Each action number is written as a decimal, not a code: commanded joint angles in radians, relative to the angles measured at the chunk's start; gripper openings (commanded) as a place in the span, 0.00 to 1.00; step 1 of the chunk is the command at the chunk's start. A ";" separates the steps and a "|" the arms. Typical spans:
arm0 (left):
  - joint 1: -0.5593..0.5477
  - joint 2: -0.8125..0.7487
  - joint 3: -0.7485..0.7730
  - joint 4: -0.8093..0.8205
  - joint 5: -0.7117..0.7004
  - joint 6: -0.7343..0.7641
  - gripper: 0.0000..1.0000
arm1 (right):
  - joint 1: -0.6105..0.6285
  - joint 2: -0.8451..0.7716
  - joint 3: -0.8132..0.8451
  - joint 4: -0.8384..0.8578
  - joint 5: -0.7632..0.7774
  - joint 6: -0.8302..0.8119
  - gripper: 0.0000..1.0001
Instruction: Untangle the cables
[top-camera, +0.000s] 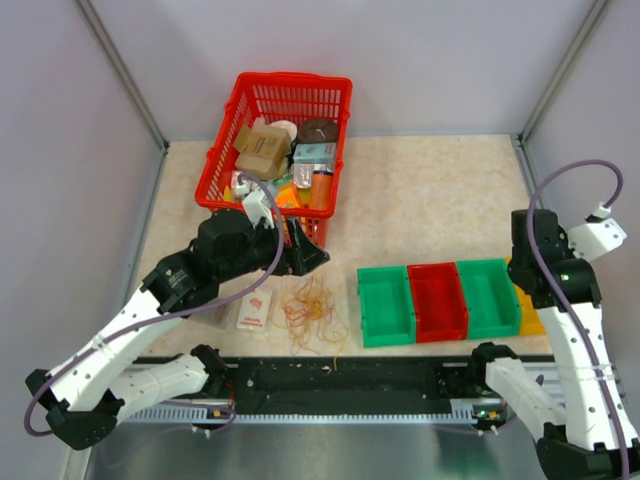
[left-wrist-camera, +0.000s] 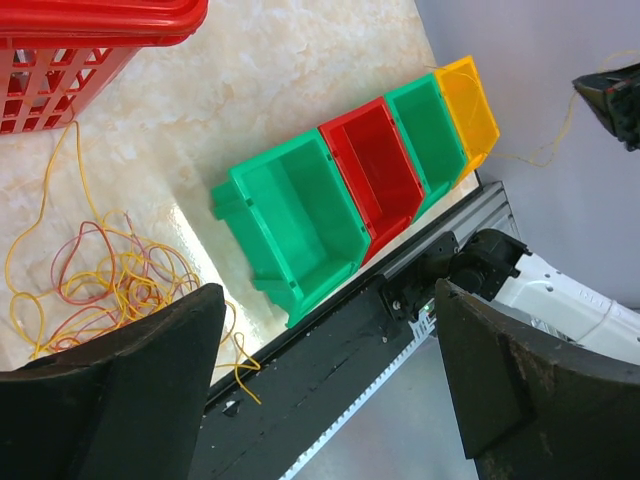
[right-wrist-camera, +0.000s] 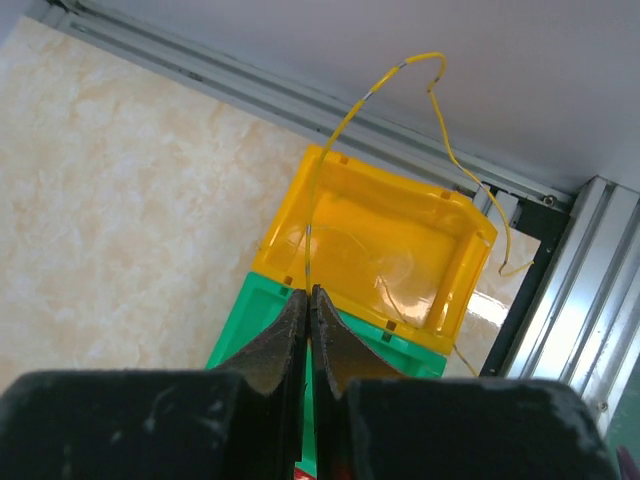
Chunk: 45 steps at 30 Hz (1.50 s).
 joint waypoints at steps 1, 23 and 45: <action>0.003 0.008 0.041 0.012 -0.011 0.007 0.89 | -0.008 -0.066 0.120 -0.002 0.055 -0.068 0.00; 0.003 0.034 0.050 0.020 0.004 0.002 0.89 | -0.008 0.045 0.335 0.292 0.016 -0.335 0.00; 0.003 0.031 0.032 0.035 -0.039 0.016 0.97 | -0.008 0.063 0.450 0.650 -0.248 -0.622 0.00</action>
